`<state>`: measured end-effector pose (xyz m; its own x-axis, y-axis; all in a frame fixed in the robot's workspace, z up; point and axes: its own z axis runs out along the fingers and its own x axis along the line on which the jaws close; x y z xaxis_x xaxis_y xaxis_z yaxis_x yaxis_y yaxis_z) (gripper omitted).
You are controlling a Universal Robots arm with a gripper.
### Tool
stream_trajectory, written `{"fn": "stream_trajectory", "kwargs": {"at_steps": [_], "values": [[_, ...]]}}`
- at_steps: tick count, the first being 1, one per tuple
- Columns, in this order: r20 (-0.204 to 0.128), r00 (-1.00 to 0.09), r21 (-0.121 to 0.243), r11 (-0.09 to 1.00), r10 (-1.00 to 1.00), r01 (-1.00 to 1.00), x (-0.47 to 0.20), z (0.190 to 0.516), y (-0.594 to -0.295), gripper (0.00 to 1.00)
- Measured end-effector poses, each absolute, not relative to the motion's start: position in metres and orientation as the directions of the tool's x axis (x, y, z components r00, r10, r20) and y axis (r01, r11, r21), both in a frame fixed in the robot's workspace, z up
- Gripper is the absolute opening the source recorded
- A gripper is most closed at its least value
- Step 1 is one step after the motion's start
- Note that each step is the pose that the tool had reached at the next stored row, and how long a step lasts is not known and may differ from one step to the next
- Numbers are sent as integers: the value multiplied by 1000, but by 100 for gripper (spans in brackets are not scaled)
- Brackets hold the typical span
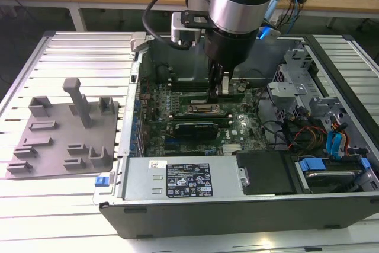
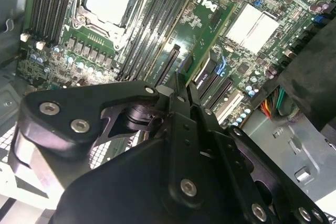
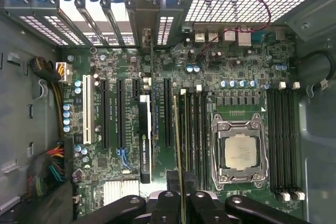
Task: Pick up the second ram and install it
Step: 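Insert the second ram into the second slot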
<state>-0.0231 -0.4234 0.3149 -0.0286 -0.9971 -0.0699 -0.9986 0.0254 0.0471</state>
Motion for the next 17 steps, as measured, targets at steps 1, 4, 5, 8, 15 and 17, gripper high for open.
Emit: {"fn": "stream_trajectory", "kwargs": {"at_steps": [1, 4, 5, 8, 15, 17], "values": [[-70, -29, 47, 25, -997, -999, -23, 314, -423, 11], [-70, -29, 47, 25, -997, -999, -23, 313, -423, 11], [-70, -29, 47, 25, -997, -999, -23, 312, -423, 11], [-69, -29, 47, 25, -997, -999, -23, 310, -421, 11], [-69, -29, 47, 25, -997, -999, -23, 307, -418, 11], [-69, -29, 47, 25, -997, -999, -23, 305, -417, 11]]}}
